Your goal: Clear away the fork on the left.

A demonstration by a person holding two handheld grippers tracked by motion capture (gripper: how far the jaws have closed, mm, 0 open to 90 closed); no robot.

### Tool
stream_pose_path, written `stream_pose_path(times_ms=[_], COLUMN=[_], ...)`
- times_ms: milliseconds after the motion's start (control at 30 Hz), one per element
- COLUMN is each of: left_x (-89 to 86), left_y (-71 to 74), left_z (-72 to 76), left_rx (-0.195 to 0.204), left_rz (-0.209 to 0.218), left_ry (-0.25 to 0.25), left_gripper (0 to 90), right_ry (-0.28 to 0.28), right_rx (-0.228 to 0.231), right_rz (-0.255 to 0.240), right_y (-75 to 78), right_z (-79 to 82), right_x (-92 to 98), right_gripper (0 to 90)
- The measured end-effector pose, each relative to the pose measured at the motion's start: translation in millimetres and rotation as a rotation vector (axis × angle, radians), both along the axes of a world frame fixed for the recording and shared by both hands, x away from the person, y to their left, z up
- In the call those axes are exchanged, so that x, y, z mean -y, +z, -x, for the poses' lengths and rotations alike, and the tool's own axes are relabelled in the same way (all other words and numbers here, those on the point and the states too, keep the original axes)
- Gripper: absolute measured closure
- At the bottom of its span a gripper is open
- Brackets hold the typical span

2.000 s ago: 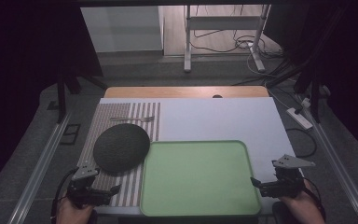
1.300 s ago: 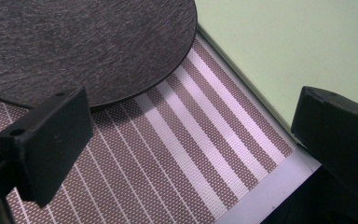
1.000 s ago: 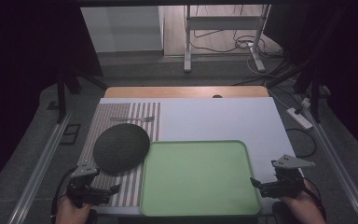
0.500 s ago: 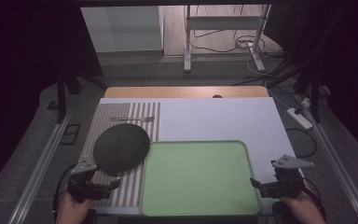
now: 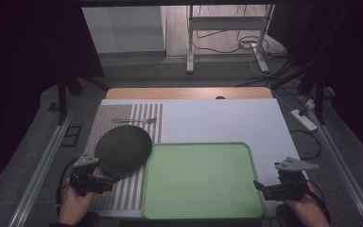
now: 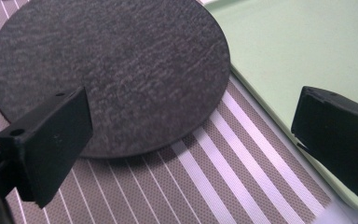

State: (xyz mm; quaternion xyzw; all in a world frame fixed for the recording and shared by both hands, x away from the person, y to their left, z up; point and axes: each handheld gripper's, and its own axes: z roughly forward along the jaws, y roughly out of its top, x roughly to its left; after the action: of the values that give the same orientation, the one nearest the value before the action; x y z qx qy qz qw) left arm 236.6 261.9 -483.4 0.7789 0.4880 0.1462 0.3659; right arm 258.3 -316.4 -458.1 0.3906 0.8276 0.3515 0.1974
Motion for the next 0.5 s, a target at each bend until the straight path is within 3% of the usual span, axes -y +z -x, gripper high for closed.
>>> stream_pose_path(times_ms=[267,500], left_x=[0.0,-4.6], left_y=[0.0,-2.0], left_z=[-22.0,-38.2], left_rx=[-0.005,-0.008], left_rz=[0.006,0.06], left_ry=[-0.025,-0.064], left_gripper=[0.0,0.5], right_ry=[-0.001,-0.001], right_rx=[-0.001,-0.001], right_rz=[0.001,0.003], right_y=[0.0,0.0], right_z=[-0.2,0.0], right_x=[0.0,-0.1], right_gripper=[0.0,0.0])
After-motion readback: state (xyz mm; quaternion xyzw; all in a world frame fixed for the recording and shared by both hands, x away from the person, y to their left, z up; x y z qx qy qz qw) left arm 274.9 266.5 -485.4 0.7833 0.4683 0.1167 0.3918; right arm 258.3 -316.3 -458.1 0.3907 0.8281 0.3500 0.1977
